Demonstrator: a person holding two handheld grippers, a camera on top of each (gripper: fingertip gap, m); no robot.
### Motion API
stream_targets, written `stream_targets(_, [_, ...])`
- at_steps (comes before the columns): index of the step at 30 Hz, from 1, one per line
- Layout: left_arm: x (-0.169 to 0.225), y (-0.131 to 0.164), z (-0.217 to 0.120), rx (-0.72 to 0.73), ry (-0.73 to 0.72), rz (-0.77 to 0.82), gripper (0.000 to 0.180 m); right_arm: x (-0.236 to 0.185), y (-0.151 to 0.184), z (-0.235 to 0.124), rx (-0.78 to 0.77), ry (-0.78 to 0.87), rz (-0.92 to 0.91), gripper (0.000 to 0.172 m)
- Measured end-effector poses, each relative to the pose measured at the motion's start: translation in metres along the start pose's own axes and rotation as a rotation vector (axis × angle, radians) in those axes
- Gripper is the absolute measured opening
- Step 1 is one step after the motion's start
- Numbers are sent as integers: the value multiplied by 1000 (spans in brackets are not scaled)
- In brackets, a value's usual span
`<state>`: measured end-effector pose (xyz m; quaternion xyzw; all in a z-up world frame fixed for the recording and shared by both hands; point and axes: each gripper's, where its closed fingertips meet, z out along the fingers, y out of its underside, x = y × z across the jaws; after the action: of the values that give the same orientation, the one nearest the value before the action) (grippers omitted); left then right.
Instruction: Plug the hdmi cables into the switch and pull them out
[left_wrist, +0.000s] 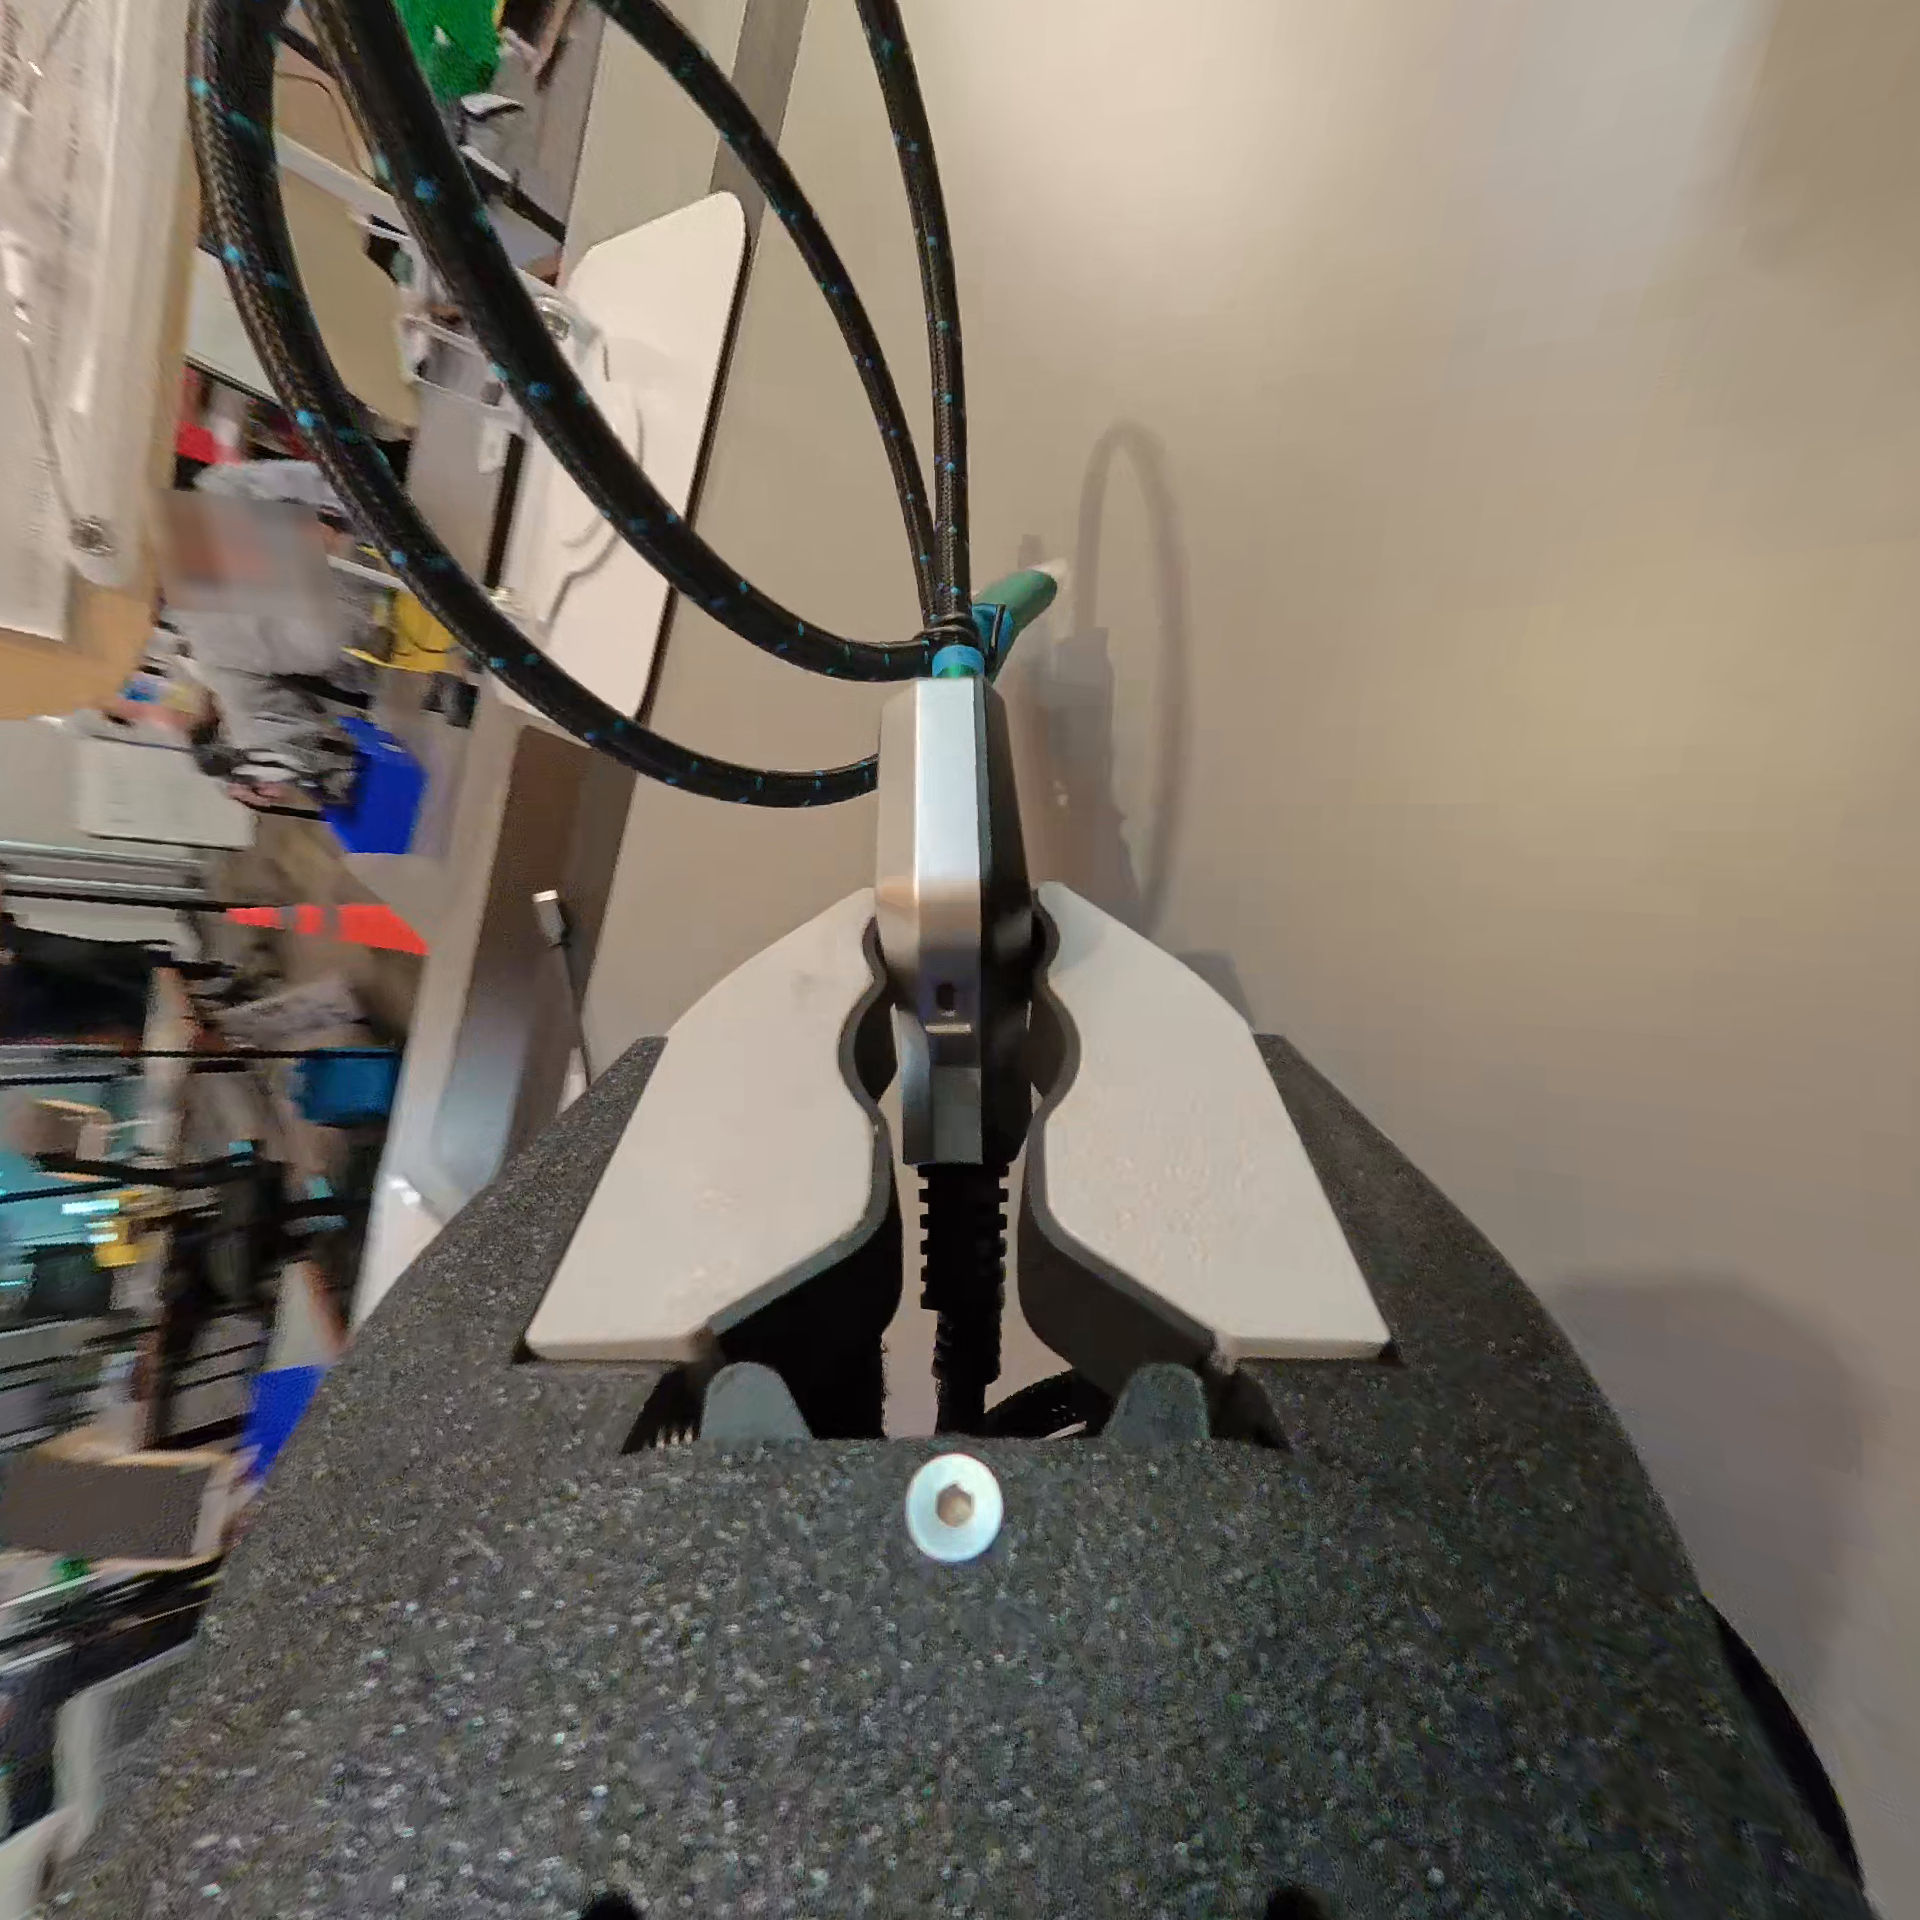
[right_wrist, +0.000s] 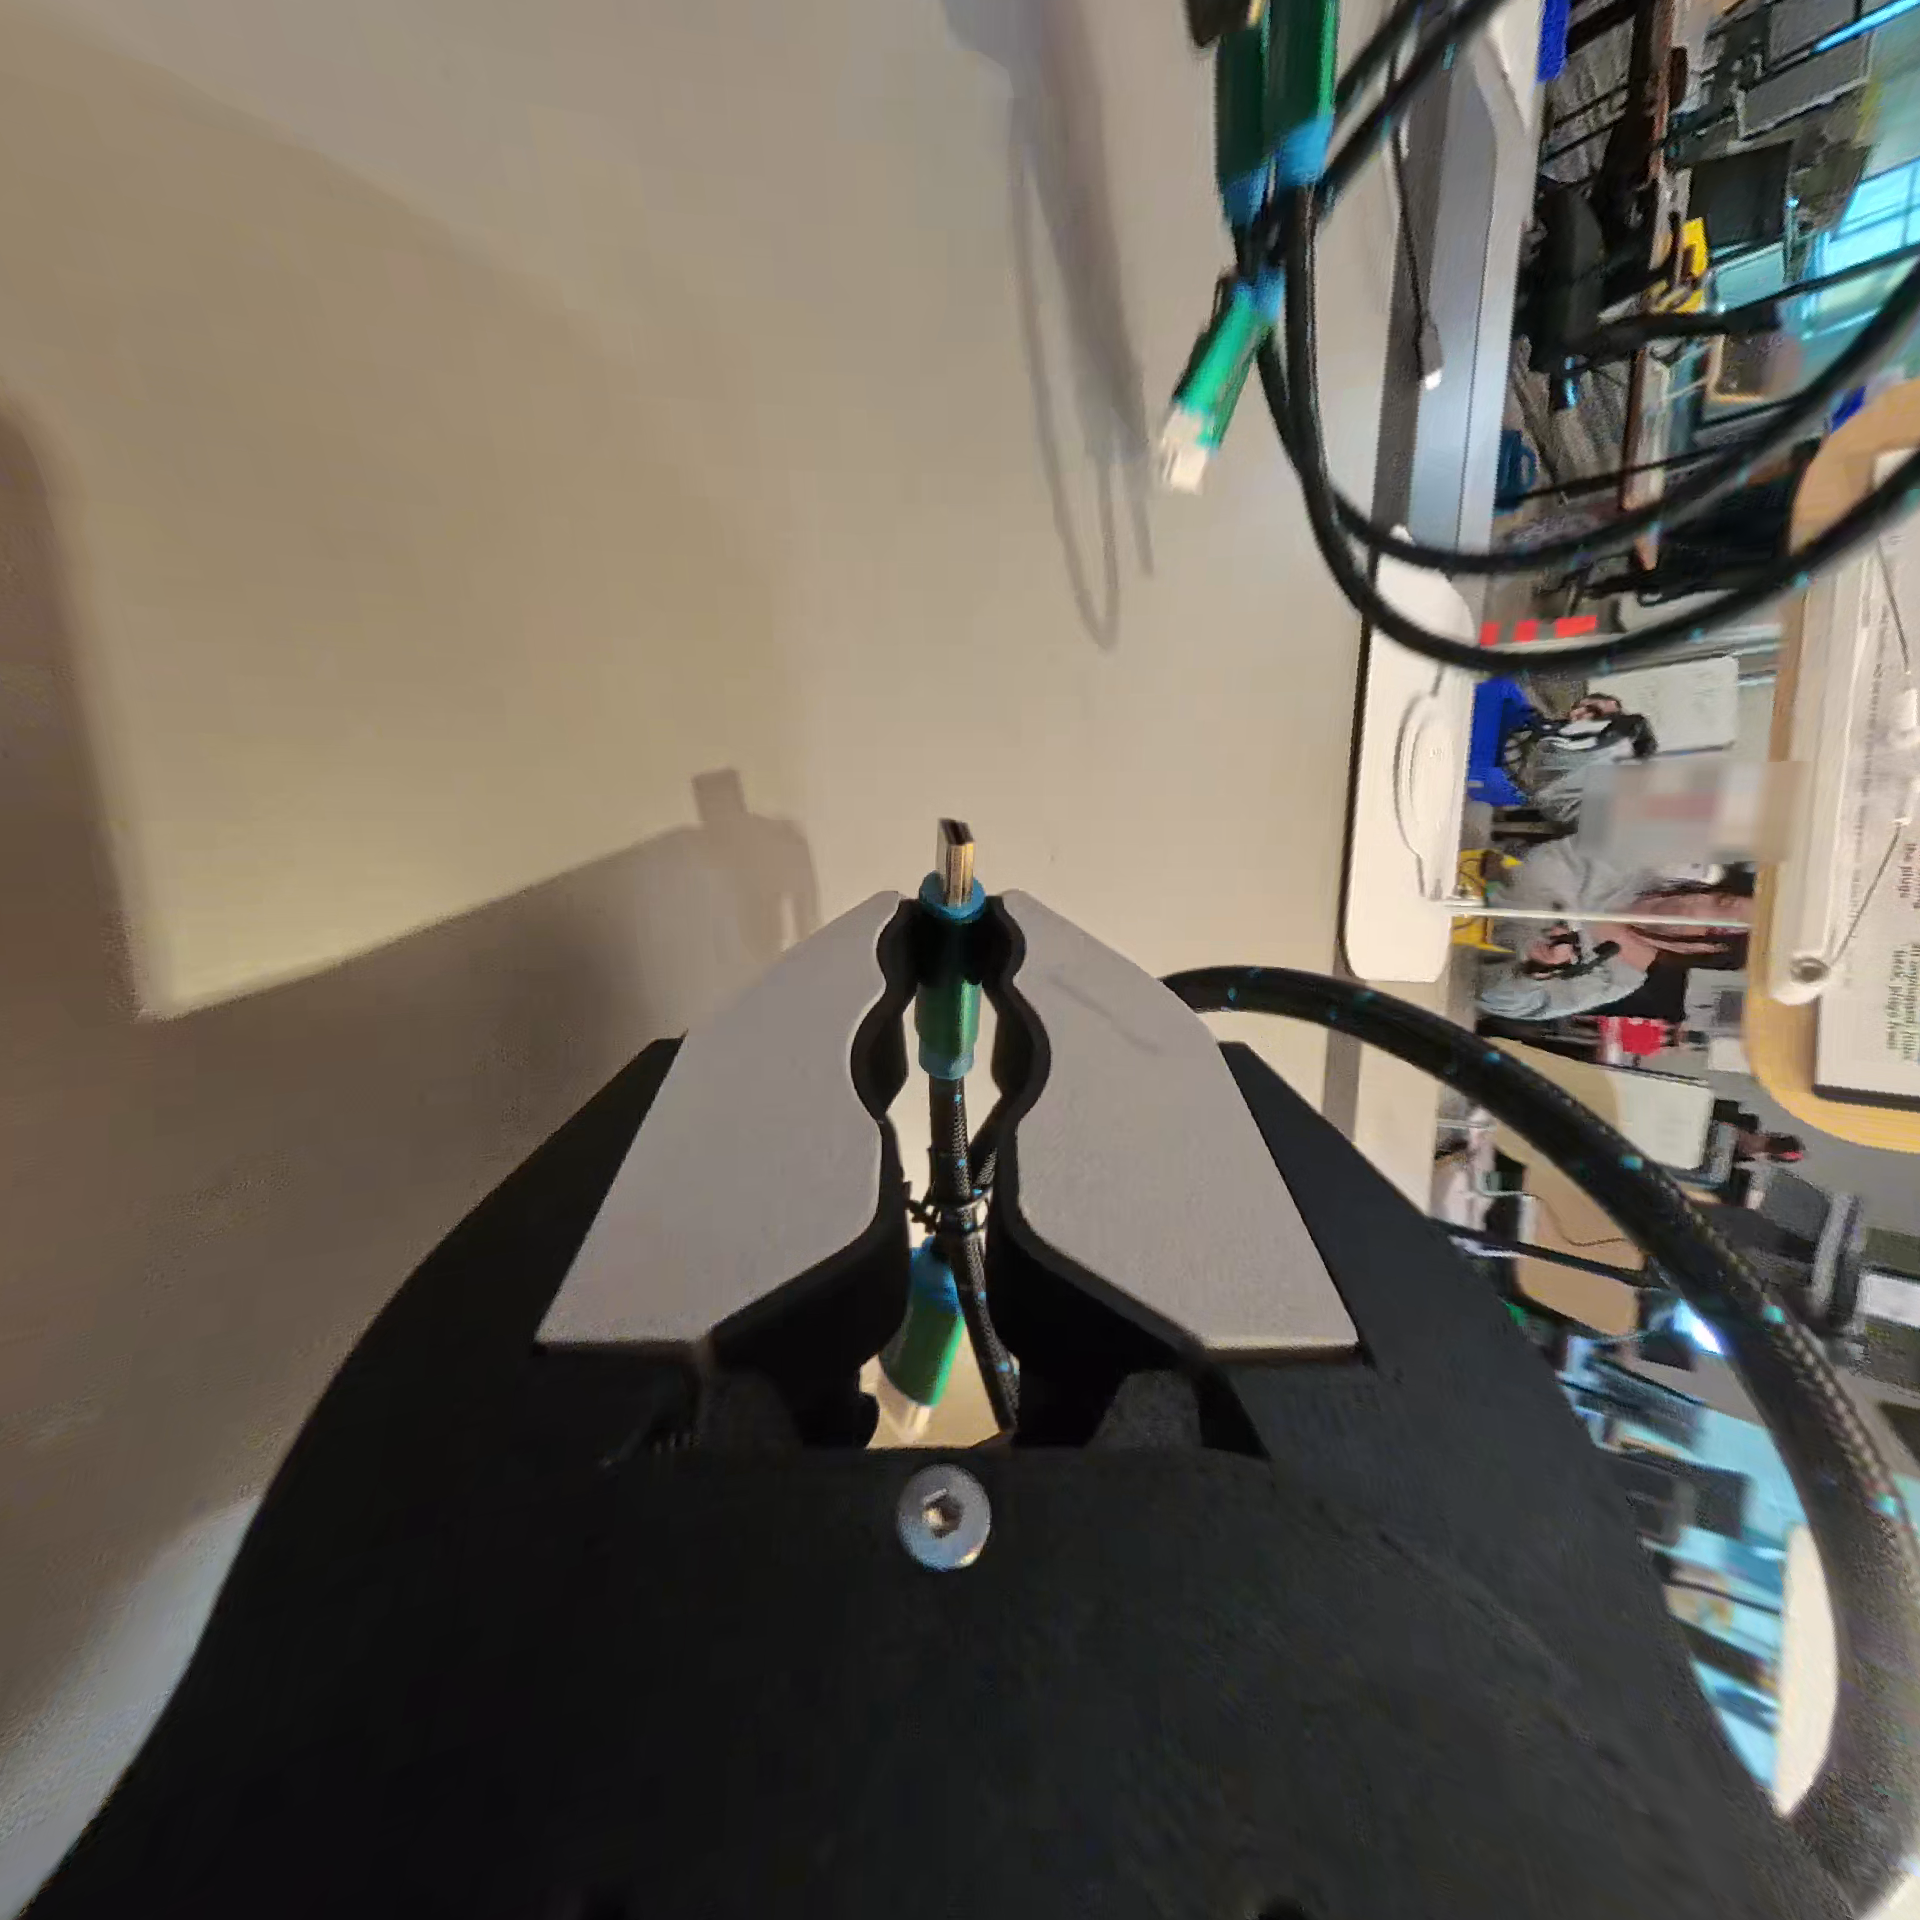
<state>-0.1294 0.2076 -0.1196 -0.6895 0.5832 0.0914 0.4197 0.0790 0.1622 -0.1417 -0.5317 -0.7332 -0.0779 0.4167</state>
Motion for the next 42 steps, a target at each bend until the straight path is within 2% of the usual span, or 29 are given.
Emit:
stream_targets(2, [1,-8,3,28,65,-103,21,-2,-15,-1,6,-38,112,11])
stream_targets(4, [7,-14,7,60,140,-204,21,-6,-22,-5,19,-118,304,11])
stream_targets(7, [13,-13,15,87,191,-285,21,-1,-16,-18,35,-138,546,11])
stream_targets(10, [18,-3,24,90,211,-347,21,11,4,-47,14,-115,693,11])
stream_targets(13, [17,-1,25,140,244,-445,21,36,30,-94,26,-73,839,12])
stream_targets(17, [15,1,25,158,257,-484,21,78,63,-165,152,-41,1061,11])
stream_targets(20, [15,1,24,167,252,-484,21,99,88,-205,234,-19,1192,12])
stream_targets(28, [17,3,21,176,247,-491,21,121,163,-266,328,98,1494,11])
stream_targets(31, [17,4,20,175,247,-488,21,121,189,-286,345,73,1566,11])
stream_targets(35, [17,3,20,172,246,-481,21,93,224,-283,165,-107,1609,11])
stream_targets(39, [17,2,21,173,250,-478,21,59,245,-245,-13,-355,1599,12])
stream_targets(42, [17,1,22,171,249,-477,21,45,261,-213,-90,-450,1609,12])
